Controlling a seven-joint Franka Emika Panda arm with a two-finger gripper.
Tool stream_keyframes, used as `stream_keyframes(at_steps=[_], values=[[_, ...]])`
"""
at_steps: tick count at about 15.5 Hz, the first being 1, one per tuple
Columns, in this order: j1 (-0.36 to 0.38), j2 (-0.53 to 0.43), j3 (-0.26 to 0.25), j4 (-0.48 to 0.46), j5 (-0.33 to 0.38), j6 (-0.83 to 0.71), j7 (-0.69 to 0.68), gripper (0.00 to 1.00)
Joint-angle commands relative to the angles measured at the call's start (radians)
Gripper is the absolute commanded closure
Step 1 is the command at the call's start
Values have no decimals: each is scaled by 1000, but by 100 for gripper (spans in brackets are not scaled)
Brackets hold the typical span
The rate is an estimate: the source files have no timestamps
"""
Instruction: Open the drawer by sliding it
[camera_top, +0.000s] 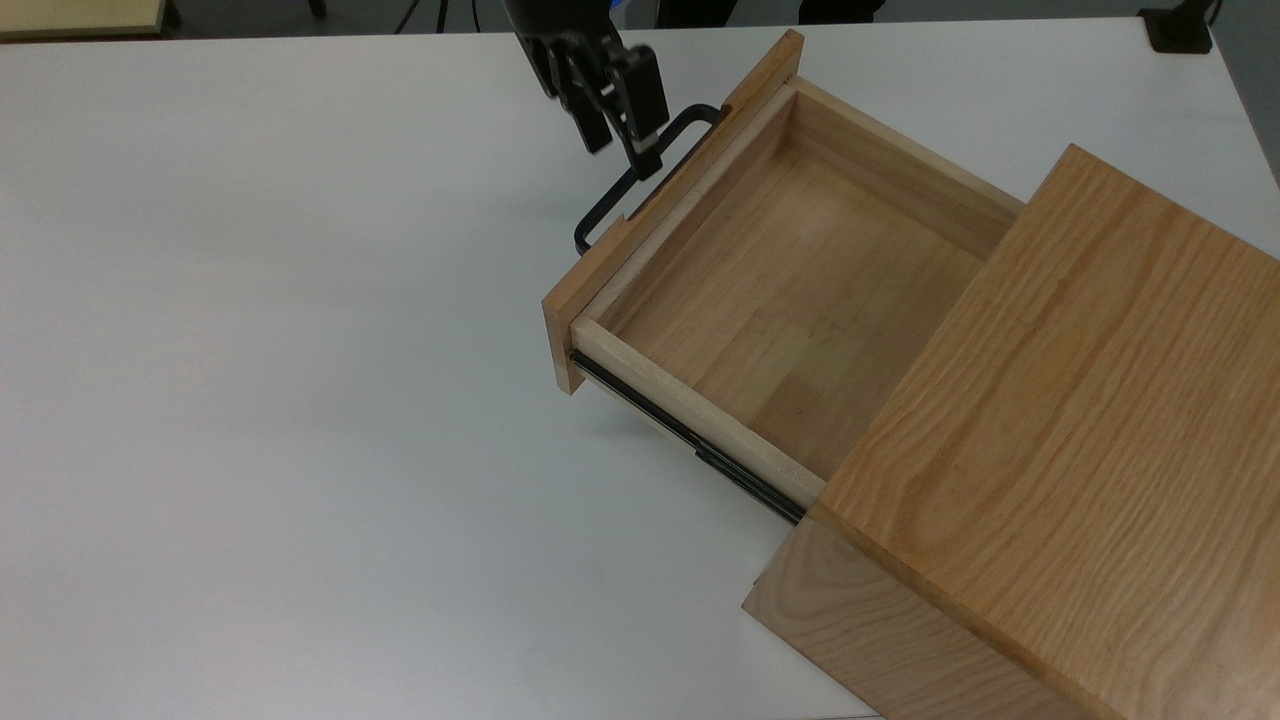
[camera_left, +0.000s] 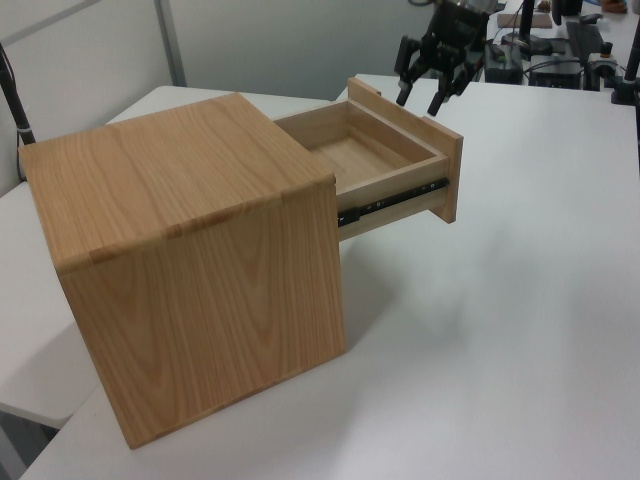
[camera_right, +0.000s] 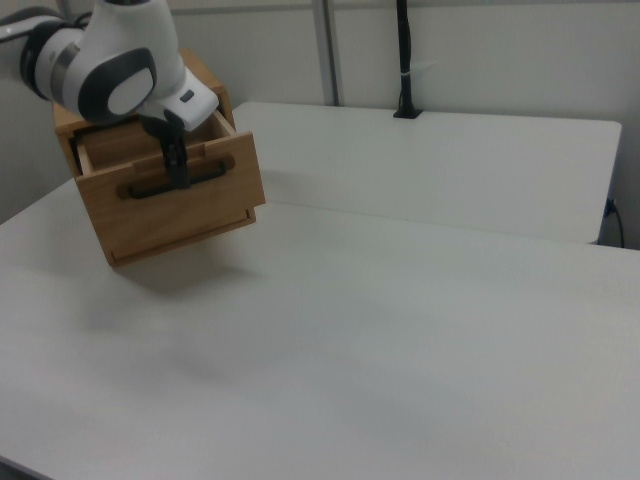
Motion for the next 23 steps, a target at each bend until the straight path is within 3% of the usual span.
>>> stream_keyframes(at_steps=[1, 3, 5, 7, 12, 14, 17, 23], values=[[-30, -21, -15, 99, 0, -161, 11, 0], [-52, -23, -18, 145, -75, -251, 5, 0], [-53, -24, -20, 194, -194, -375, -21, 0], [-50, -24, -18, 224, -310, -465, -117, 0], [-34, -24, -2, 228, -480, -664, -436, 0], [-21, -24, -2, 228, -509, -749, -596, 0], [-11, -23, 4, 228, -574, -741, -745, 0], [16, -1, 1, 222, -585, -645, -759, 0]])
